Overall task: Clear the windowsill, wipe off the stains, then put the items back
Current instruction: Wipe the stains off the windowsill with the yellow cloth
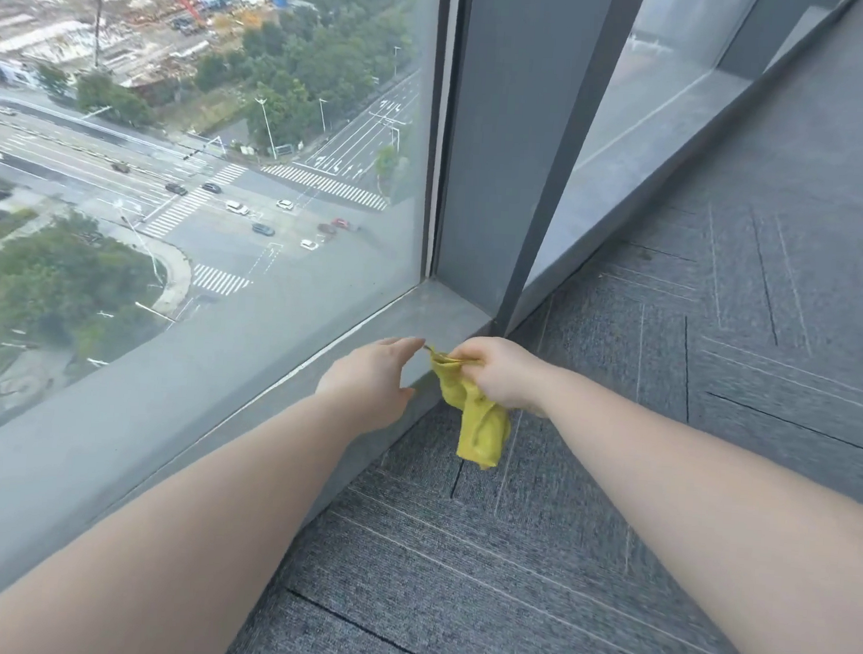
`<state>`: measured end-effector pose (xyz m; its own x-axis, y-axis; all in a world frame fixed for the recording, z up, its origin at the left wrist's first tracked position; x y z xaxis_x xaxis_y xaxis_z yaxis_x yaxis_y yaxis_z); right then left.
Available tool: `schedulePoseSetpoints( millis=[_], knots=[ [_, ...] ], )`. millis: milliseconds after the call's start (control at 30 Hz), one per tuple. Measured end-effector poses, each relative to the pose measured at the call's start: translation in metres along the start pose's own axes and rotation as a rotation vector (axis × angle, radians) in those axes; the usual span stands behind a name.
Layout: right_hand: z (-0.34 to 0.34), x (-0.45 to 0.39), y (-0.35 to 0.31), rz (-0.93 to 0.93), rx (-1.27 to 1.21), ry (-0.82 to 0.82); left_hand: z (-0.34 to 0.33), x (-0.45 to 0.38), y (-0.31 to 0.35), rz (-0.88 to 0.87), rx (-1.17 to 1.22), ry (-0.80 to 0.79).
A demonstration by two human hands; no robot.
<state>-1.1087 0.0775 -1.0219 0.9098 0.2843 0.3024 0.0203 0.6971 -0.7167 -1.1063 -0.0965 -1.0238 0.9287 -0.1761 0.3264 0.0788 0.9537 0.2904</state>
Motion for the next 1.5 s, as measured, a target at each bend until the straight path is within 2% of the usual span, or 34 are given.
schedulePoseSetpoints(
  millis=[100, 233, 433, 500, 567, 667, 700, 767, 867, 1033, 1267, 1367, 1500],
  knots=[
    [-0.003, 0.015, -0.016, 0.027, -0.153, -0.127, 0.000, 0.009, 0.005, -0.077, 0.091, -0.052],
    [-0.003, 0.033, -0.031, 0.035, -0.287, -0.290, 0.007, 0.025, 0.003, -0.053, 0.115, -0.034],
    [-0.015, 0.075, -0.072, 0.052, -0.284, -0.272, 0.042, 0.078, 0.001, 0.017, -0.039, -0.001],
    [-0.022, 0.098, -0.090, 0.013, -0.282, -0.319, 0.051, 0.099, -0.002, 0.055, -0.042, -0.015],
    [-0.031, 0.122, -0.106, -0.049, -0.126, -0.326, 0.059, 0.121, -0.005, 0.087, -0.033, -0.053],
    [-0.042, 0.155, -0.130, -0.029, 0.360, -0.182, 0.067, 0.163, -0.003, 0.101, -0.004, -0.121],
    [-0.045, 0.167, -0.139, -0.003, 0.436, -0.146, 0.070, 0.181, -0.002, 0.094, 0.005, -0.149],
    [-0.049, 0.192, -0.157, 0.011, 0.483, -0.179, 0.077, 0.215, -0.001, 0.099, 0.027, -0.209],
    [-0.050, 0.223, -0.191, 0.042, 0.510, -0.318, 0.099, 0.257, -0.008, 0.142, 0.016, -0.266],
    [-0.024, 0.248, -0.268, 0.097, 0.492, -0.446, 0.175, 0.314, -0.017, 0.223, 0.029, -0.295],
    [0.061, 0.275, -0.398, 0.246, 0.544, -0.554, 0.323, 0.386, 0.003, 0.306, 0.067, -0.232],
    [0.098, 0.297, -0.450, 0.281, 0.548, -0.568, 0.386, 0.424, 0.018, 0.337, 0.113, -0.165],
    [0.138, 0.344, -0.533, 0.383, 0.533, -0.529, 0.470, 0.497, 0.033, 0.380, 0.131, 0.002]
  ],
)
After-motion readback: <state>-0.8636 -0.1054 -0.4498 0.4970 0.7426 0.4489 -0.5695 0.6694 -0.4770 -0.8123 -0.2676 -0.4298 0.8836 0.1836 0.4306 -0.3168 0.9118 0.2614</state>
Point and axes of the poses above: each hand's wrist, its own x-axis away from the middle knuckle, its own z-axis out of the back of the hand, y = z × x, the point moved 2 cm from there along -x, towards the middle knuckle, and after that the axes turned 11 degrees about z, right-handed, at the moved point
